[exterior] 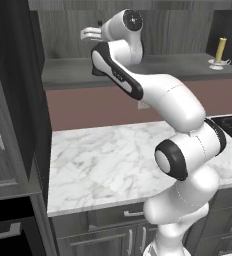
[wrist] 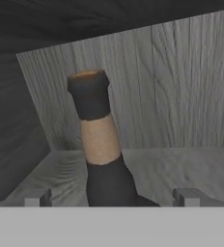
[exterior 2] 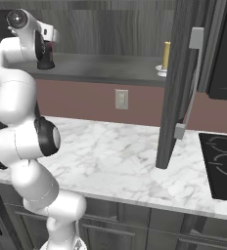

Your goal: Get the candle and the liquor from the cabinet and move them to the dining counter.

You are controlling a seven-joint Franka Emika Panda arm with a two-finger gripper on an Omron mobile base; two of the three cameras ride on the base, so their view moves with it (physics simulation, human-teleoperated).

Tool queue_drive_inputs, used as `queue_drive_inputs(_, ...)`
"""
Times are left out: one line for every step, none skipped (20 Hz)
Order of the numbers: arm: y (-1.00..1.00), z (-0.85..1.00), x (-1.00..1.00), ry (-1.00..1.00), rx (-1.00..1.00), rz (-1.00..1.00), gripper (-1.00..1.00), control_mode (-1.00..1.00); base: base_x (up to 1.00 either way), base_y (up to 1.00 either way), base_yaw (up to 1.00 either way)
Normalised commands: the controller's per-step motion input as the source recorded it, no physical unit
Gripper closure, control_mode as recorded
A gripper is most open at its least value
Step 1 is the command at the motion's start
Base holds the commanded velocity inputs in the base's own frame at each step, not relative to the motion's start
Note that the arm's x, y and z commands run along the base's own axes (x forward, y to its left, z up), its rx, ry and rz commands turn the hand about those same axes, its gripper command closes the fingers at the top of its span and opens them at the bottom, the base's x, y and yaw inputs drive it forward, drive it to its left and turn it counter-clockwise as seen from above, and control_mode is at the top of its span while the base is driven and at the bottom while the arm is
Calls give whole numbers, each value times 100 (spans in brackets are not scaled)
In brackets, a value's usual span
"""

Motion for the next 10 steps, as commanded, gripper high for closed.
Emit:
queue_drive_inputs(0, 0, 11, 0, 0, 1, -100, -100, 0, 0, 0)
queue_drive_inputs(1, 0, 11, 0, 0, 1, -100, -100, 0, 0, 0)
queue_drive_inputs(1, 0, 11, 0, 0, 1, -100, -100, 0, 0, 0)
queue_drive_inputs(2, 0, 12, 0, 0, 1, -100, -100, 0, 0, 0)
queue_drive_inputs(2, 0, 11, 0, 0, 1, -100, -100, 0, 0, 0)
queue_drive_inputs(2, 0, 11, 0, 0, 1, -100, -100, 0, 0, 0)
queue_drive_inputs(2, 0, 12, 0, 0, 1, -100, -100, 0, 0, 0)
queue_drive_inputs(3, 0, 12, 0, 0, 1, -100, -100, 0, 0, 0)
queue_drive_inputs(6, -1, 14, 0, 0, 1, -100, -100, 0, 0, 0)
queue_drive_inputs(7, -2, 15, 0, 0, 1, -100, -100, 0, 0, 0)
